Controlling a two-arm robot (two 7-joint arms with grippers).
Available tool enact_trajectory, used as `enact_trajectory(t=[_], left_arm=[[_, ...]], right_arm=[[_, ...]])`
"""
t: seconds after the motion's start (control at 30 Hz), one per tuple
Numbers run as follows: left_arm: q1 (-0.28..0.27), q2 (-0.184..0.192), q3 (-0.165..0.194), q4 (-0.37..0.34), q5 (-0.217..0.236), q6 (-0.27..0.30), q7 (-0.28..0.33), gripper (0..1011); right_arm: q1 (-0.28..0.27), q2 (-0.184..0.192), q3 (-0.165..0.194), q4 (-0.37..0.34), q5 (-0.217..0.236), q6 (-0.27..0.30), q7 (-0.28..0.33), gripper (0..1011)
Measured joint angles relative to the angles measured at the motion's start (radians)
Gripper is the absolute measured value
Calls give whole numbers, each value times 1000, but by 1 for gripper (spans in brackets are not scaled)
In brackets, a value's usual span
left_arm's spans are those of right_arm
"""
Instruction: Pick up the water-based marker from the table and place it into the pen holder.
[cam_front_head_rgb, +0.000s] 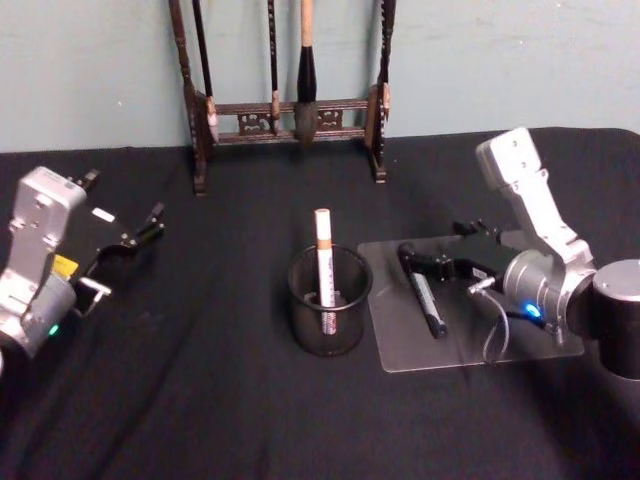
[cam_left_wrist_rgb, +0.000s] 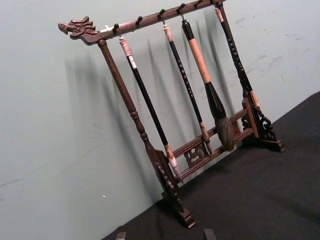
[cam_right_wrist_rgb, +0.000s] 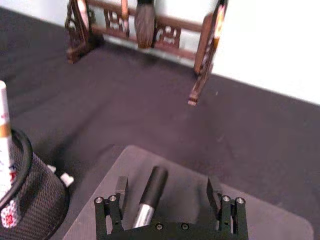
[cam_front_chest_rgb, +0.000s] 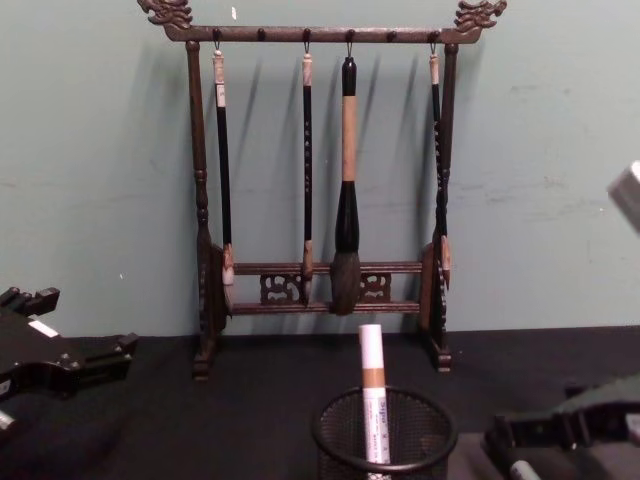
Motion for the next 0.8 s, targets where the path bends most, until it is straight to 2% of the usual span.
enact_trajectory(t=[0.23, 0.8], left_arm=[[0, 0, 0, 0, 0, 0, 0, 1001], [0, 0, 0, 0, 0, 0, 0, 1001]], right_arm=[[22, -27, -17, 49, -24, 36, 15, 1002], [42, -61, -26, 102, -76, 41, 37, 1002]])
